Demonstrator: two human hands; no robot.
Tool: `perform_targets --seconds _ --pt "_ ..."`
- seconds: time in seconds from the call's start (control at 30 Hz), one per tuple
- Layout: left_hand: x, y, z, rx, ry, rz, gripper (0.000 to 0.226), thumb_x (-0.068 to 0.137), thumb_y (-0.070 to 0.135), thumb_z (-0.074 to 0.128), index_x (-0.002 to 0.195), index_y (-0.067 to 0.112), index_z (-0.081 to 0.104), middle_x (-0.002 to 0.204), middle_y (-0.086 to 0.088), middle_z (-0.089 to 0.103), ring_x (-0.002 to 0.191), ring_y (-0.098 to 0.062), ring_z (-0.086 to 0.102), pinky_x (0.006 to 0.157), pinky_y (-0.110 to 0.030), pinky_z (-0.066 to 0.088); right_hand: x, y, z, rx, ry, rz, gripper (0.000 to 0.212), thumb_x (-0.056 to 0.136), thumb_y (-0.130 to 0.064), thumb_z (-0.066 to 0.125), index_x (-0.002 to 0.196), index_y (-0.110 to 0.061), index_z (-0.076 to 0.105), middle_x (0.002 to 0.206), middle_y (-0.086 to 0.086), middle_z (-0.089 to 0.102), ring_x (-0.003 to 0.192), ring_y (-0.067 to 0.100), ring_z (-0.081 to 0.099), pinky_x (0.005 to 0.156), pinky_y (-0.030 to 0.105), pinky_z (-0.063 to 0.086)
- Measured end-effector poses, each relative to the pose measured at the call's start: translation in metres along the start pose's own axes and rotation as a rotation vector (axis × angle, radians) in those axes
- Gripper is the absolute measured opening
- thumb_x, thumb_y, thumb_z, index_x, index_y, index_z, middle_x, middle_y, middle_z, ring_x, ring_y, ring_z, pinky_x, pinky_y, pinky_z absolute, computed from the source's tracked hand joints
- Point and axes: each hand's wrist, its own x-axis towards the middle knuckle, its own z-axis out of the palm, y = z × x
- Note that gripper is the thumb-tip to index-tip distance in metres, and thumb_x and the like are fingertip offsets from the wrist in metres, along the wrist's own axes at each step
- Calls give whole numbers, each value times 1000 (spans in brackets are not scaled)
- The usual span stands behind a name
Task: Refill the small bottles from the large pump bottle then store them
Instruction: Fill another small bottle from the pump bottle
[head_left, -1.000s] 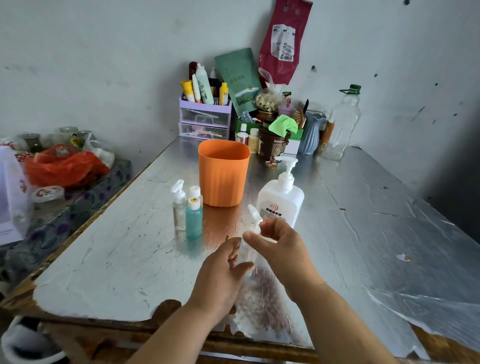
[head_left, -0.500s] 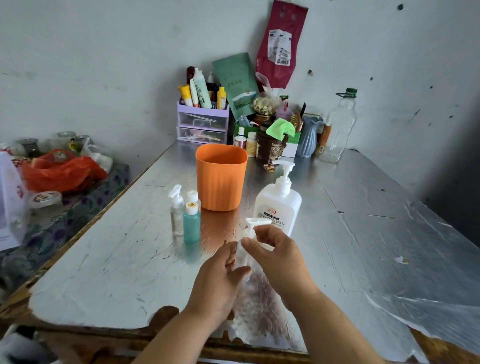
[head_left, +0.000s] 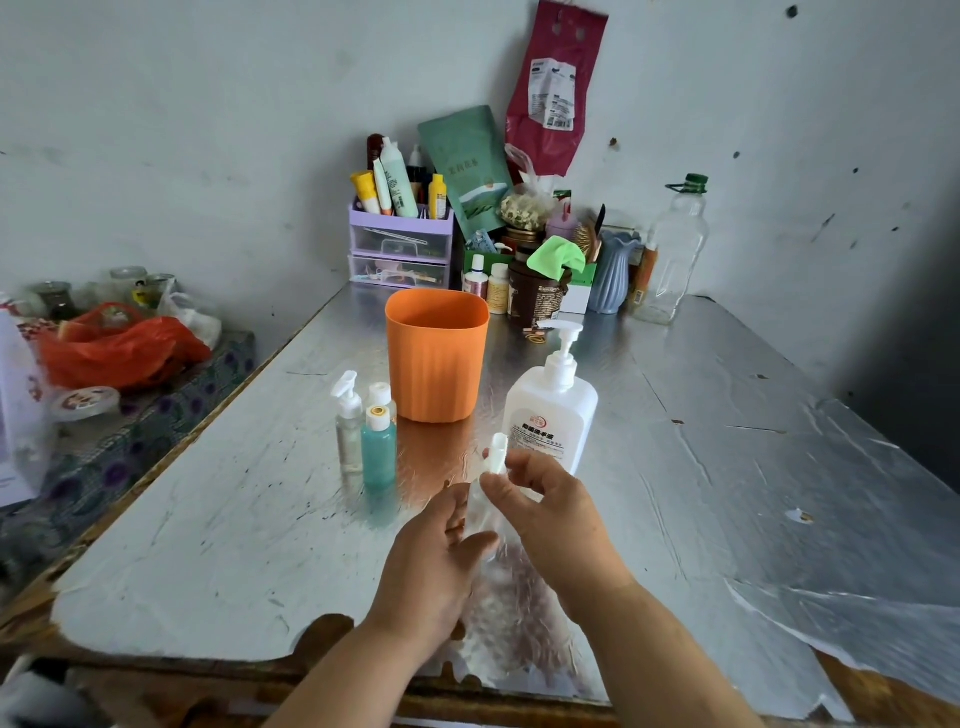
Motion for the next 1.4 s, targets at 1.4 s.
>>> perform_targets --seconds 1.4 --pt "0 1 3 33 -6 -7 45 92 22 65 132 35 51 133 18 57 125 -1 51 106 -27 43 1 2 15 -195 190 -72 25 75 -48 74 83 -40 51 108 -5 61 104 12 58 87 28 50"
